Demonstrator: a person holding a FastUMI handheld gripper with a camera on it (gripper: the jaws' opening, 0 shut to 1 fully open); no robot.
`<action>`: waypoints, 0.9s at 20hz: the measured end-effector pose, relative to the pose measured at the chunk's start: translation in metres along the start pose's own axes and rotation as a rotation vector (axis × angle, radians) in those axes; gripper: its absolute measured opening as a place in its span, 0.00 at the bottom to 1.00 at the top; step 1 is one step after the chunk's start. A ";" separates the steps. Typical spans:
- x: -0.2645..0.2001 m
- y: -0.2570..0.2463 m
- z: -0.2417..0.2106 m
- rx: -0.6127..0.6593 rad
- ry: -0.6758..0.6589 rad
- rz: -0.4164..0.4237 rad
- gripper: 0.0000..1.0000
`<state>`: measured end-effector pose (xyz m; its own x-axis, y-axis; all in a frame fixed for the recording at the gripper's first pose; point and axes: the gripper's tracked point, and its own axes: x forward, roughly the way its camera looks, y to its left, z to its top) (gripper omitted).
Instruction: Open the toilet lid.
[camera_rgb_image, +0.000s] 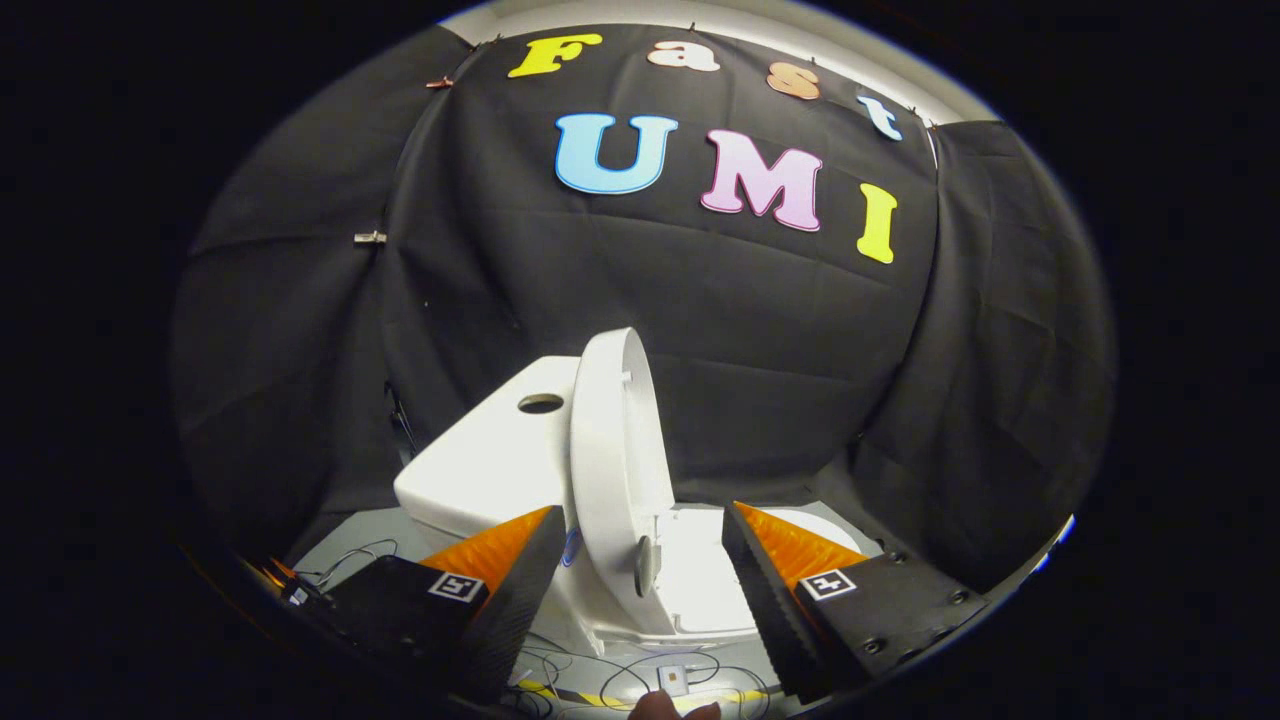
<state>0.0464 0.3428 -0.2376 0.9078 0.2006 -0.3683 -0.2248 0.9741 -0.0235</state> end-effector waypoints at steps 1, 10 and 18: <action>-0.003 -0.003 0.009 0.008 -0.009 0.008 0.98; -0.042 -0.052 0.107 0.074 -0.146 0.005 0.98; -0.087 -0.115 0.180 0.070 -0.290 -0.036 0.98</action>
<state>0.0568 0.2316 -0.0351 0.9804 0.1769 -0.0871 -0.1744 0.9840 0.0365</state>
